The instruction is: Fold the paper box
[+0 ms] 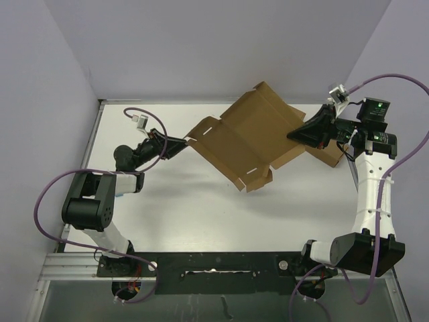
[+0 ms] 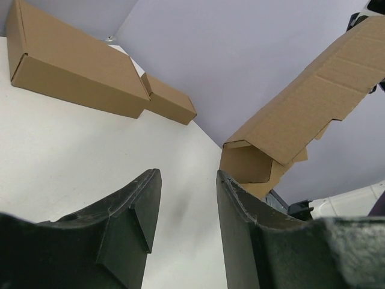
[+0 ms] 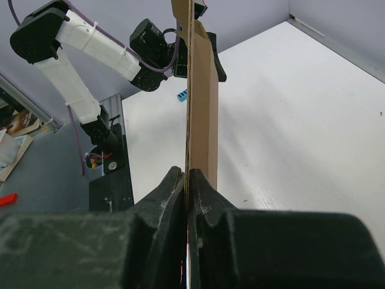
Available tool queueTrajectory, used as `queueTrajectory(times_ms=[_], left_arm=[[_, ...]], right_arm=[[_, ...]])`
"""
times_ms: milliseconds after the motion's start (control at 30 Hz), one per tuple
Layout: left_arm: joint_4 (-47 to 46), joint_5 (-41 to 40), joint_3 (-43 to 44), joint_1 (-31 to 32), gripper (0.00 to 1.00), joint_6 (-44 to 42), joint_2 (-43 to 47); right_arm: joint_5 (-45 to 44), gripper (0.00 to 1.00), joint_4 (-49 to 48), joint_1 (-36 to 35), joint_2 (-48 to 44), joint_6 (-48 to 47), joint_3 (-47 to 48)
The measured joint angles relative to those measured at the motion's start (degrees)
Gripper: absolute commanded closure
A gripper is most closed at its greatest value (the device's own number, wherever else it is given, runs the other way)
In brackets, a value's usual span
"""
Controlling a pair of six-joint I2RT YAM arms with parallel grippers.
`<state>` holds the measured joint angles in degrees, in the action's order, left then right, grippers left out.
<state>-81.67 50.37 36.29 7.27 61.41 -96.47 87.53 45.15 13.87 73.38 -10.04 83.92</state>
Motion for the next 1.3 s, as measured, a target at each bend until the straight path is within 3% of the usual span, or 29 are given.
queueTrajectory(times_ms=[400,600,1300], left_arm=[[-0.04,1.20,1.60,0.59,0.59,1.09,0.00],[-0.07,2.69,1.60,0.70,0.53,1.38,0.02],[-0.26,6.38,2.34,3.67,0.56,1.92,0.02]], right_arm=[[0.00,1.00,0.00,-0.11,0.00,0.00,0.00],[0.00,1.00,0.00,-0.26,0.00,0.00,-0.02],[0.00,1.00,0.00,-0.48,0.00,0.02,-0.02]])
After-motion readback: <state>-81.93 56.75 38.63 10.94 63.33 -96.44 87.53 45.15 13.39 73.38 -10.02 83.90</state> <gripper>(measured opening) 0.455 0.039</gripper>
